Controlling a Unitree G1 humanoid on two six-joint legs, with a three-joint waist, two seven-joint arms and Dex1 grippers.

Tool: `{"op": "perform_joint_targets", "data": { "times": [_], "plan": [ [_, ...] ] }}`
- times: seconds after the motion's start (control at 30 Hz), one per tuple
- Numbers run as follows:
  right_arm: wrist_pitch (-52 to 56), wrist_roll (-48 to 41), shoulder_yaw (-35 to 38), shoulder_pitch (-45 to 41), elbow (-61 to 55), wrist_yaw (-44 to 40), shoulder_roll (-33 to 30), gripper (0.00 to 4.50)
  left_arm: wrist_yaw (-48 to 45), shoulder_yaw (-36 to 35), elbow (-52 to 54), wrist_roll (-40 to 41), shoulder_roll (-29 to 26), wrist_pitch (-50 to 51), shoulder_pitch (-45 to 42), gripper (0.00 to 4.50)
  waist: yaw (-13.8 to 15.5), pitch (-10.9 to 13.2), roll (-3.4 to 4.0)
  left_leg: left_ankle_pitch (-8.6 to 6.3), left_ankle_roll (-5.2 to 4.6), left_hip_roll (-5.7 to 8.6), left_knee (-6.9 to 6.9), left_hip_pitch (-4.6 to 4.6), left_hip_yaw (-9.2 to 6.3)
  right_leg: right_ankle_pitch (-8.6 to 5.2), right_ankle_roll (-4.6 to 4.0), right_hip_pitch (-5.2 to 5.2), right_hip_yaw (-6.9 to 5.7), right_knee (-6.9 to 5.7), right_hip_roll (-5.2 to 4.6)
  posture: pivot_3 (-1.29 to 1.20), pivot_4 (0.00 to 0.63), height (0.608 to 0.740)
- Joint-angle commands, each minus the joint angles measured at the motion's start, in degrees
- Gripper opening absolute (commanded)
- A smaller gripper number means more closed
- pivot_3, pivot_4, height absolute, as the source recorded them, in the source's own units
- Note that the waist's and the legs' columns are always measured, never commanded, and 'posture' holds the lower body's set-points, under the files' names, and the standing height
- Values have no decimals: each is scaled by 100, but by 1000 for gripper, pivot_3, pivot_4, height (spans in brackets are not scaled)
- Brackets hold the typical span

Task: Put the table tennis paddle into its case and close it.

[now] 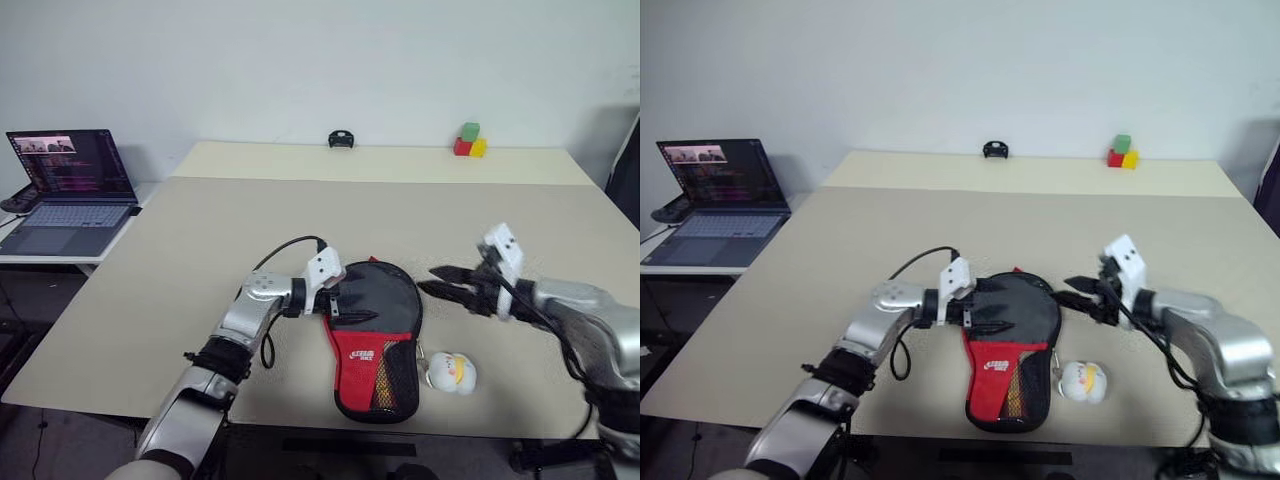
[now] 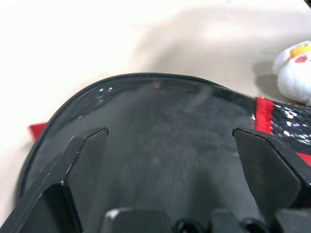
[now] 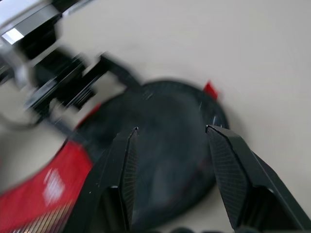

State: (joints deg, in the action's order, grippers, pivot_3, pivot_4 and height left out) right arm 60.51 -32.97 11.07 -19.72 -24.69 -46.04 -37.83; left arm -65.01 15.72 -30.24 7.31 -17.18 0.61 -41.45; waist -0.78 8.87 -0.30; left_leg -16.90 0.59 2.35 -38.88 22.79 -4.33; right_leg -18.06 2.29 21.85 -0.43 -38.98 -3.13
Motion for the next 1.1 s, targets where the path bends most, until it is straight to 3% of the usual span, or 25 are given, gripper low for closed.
{"op": "perform_joint_targets", "data": {
  "times": [0.03,0.2,0.33,0.43,0.57,1.1],
  "plan": [
    [409,-703,602,422,-926,-96,-343,2370,-141,93,-250,-118,175,-362,-186,4500,4,5,-9,1,-2,0,0,0,-1,0,0,-1,-2,0,0,0,150,740],
    [948,-1645,1262,1254,-1705,-27,-681,2370,-293,279,-663,-361,359,-753,-209,4500,36,13,-22,4,-10,0,-2,-7,-2,0,0,-13,-7,-1,-1,0,150,740],
    [913,-1774,1311,1636,-1790,171,-798,2370,-280,264,-1003,-454,454,-914,-285,4500,45,23,-39,5,-15,1,-2,-20,-3,0,0,-27,-10,-1,-1,0,150,740],
    [748,-1606,1158,1805,-1732,374,-825,2981,-267,275,-1225,-533,499,-1061,-330,4500,55,25,-42,5,-16,2,-2,-40,-4,0,1,-48,-11,0,-1,0,150,740],
    [476,-1424,904,1935,-1692,451,-925,4284,-283,271,-1401,-578,587,-1153,-387,4500,62,25,-42,6,-17,3,-2,-45,-4,0,1,-52,-12,-1,0,0,150,740],
    [-576,-545,-192,2405,-1183,179,-1380,4284,-302,228,-1550,-654,723,-1287,-414,4500,69,25,-45,7,-17,4,-2,-46,-5,0,2,-54,-15,0,0,0,150,740]
  ]
}}
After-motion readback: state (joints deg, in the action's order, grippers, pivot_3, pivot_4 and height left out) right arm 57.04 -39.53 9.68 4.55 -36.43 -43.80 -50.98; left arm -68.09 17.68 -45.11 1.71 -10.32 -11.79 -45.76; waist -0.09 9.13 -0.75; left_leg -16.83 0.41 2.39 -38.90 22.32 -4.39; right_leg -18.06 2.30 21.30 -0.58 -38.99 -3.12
